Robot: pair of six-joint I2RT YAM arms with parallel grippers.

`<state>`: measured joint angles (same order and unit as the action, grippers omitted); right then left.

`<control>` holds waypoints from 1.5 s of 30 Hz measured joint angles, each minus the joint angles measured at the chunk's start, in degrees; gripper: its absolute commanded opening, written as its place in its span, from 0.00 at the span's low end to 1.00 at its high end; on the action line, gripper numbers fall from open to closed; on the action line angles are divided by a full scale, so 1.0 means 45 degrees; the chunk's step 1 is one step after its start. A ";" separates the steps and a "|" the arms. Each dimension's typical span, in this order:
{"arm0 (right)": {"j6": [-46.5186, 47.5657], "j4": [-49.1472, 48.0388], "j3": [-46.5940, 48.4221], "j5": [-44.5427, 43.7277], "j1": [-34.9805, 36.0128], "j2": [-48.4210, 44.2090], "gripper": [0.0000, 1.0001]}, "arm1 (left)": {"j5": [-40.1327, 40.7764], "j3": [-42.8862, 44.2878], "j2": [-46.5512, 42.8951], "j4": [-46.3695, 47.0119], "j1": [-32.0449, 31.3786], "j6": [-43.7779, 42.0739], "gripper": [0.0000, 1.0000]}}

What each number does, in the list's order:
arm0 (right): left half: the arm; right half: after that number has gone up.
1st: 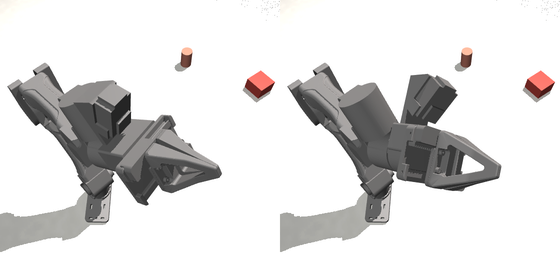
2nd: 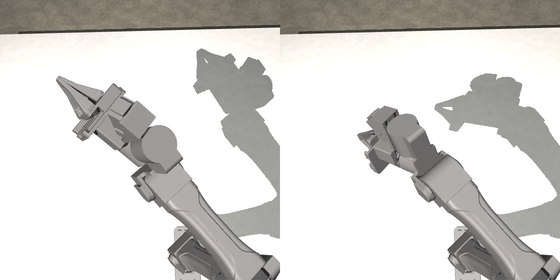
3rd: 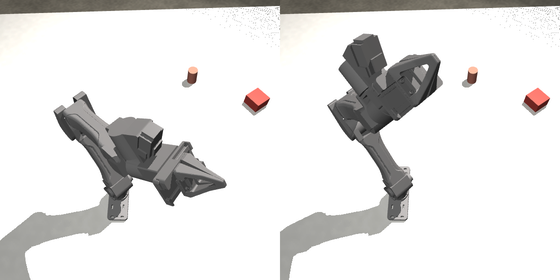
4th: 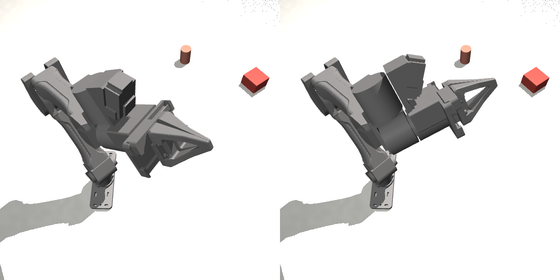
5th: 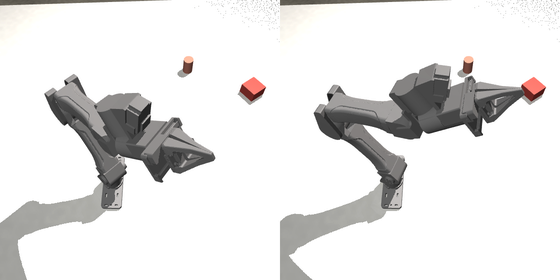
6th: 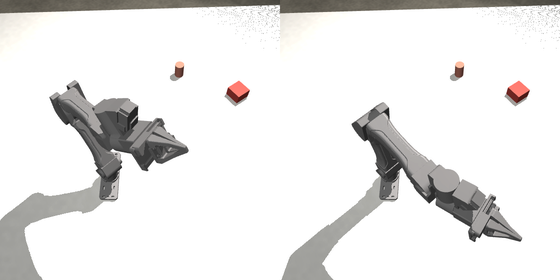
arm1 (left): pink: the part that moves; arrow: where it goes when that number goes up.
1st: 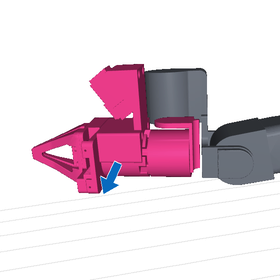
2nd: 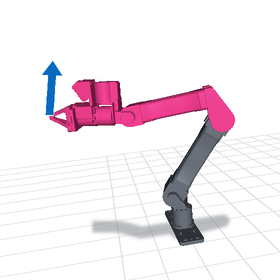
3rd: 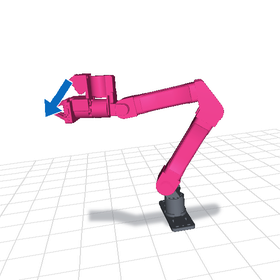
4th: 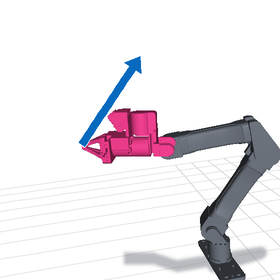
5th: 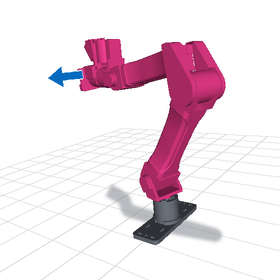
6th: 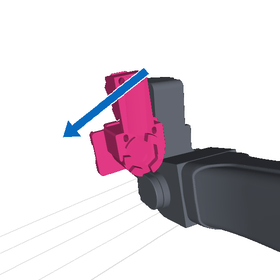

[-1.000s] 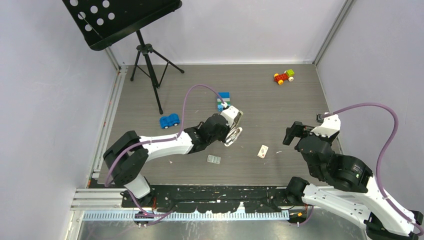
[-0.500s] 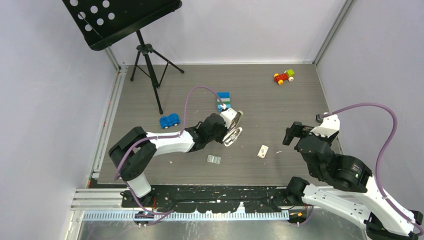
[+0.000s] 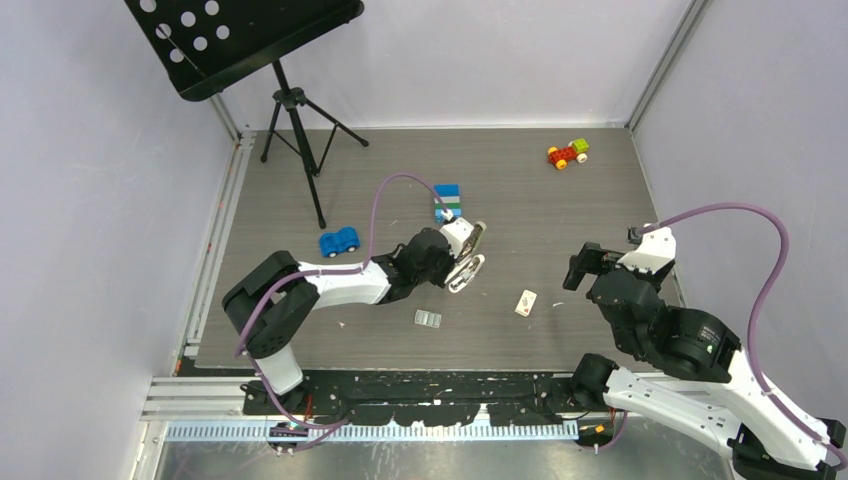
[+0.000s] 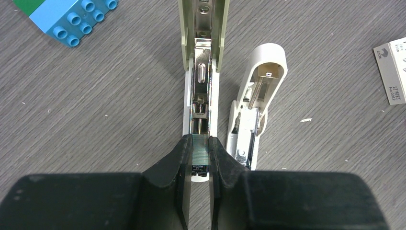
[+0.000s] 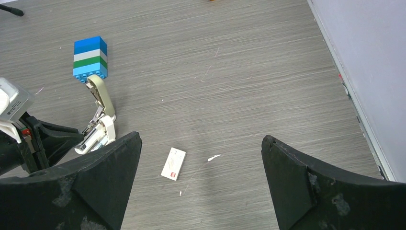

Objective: Load the staples into the stapler

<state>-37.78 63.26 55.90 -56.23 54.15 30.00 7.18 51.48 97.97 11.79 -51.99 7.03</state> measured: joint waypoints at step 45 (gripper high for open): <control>0.0034 -0.0049 -0.0044 0.0141 0.0000 0.0175 1.00 | -0.0481 0.0000 -0.0107 -0.0010 0.0165 -0.0345 0.00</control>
<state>-37.63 63.05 55.70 -55.59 54.15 30.79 5.02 51.48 97.49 11.75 -51.24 5.48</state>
